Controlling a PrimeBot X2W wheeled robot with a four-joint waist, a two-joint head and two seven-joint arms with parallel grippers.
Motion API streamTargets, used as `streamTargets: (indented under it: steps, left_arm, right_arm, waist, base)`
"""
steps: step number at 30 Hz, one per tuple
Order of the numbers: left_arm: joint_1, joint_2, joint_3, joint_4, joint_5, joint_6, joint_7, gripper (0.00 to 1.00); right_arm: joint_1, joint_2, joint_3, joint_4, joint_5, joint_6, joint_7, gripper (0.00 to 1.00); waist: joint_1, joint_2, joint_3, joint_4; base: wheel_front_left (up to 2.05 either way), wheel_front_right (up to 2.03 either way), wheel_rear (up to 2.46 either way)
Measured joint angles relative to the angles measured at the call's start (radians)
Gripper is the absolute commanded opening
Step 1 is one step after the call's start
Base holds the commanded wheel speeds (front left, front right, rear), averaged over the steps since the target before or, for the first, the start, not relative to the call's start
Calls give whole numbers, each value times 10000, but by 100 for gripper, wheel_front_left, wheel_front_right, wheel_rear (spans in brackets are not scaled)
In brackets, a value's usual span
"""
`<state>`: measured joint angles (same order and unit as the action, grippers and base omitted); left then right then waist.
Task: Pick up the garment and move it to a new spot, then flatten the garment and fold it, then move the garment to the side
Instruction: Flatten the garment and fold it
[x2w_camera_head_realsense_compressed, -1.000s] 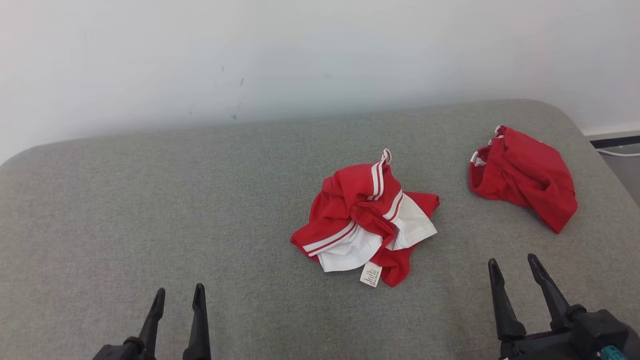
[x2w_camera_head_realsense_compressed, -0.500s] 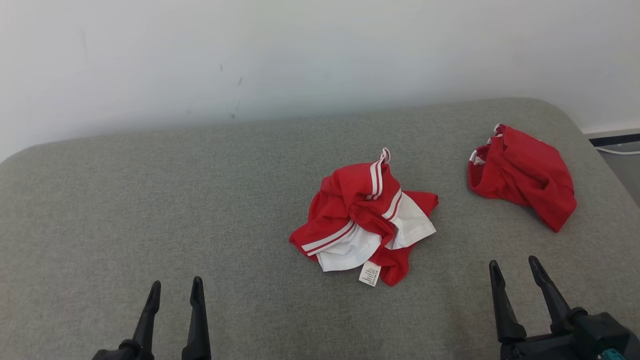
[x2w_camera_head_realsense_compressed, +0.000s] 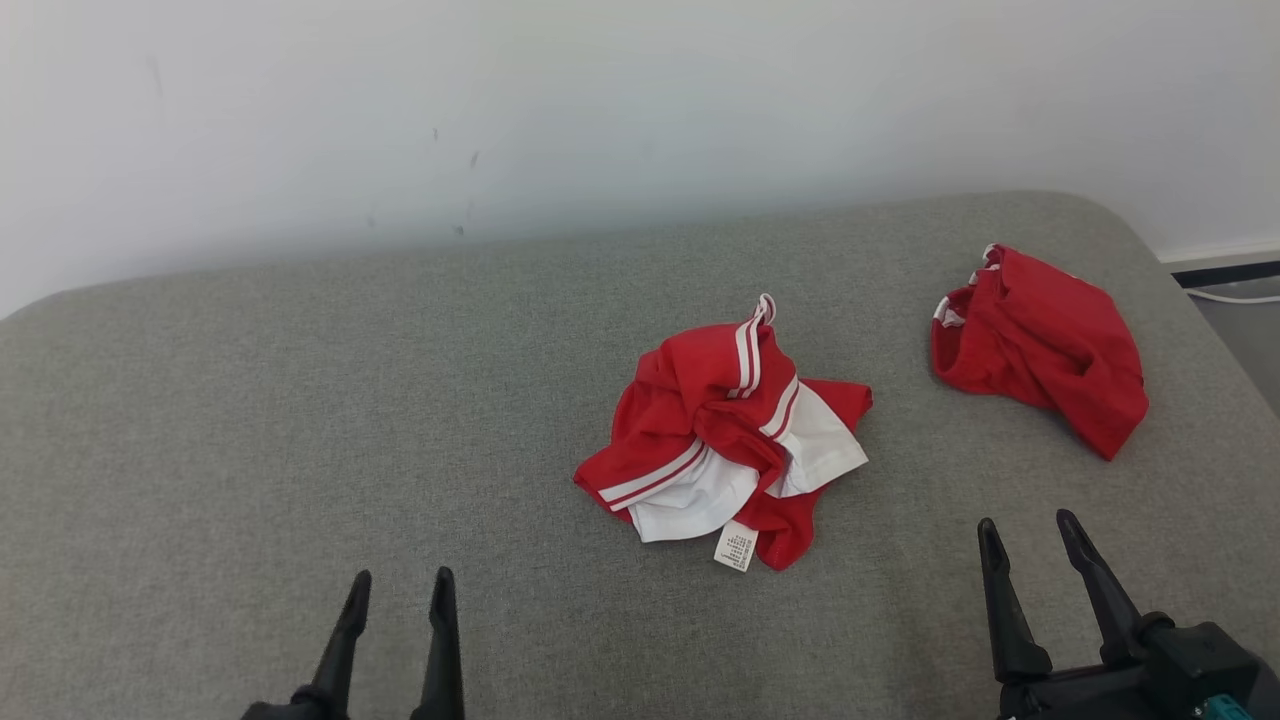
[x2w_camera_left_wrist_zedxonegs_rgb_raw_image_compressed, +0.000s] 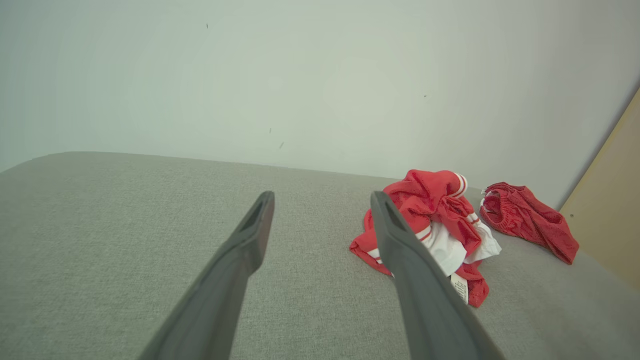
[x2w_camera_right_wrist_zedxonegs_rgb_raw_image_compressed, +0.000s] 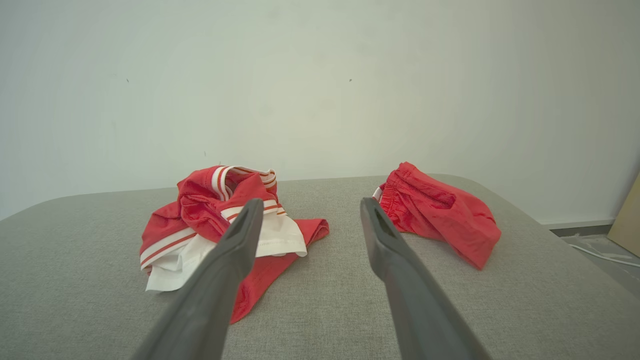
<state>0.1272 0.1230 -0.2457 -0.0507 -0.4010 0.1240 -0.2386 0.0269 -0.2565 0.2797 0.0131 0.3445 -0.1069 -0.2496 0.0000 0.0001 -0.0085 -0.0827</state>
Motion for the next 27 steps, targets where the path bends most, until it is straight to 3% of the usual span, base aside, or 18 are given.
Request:
streamTargets:
  steps: [17,27]
  left_arm:
    - [-2677,-368,-2558,2537,1070,-1172,1528,100]
    - [-4341,-470,-3068,4481,1699,-1509,2063,100]
  right_arm:
    - [-921,194,430,15,-2,192,31,100]
    - [-1550,357,593,-2,-15,282,104,100]
  waist:
    - [0,0,718,-549]
    - [1,0,1563,-1287]
  base:
    - [0,0,0]
    - [0,0,0]
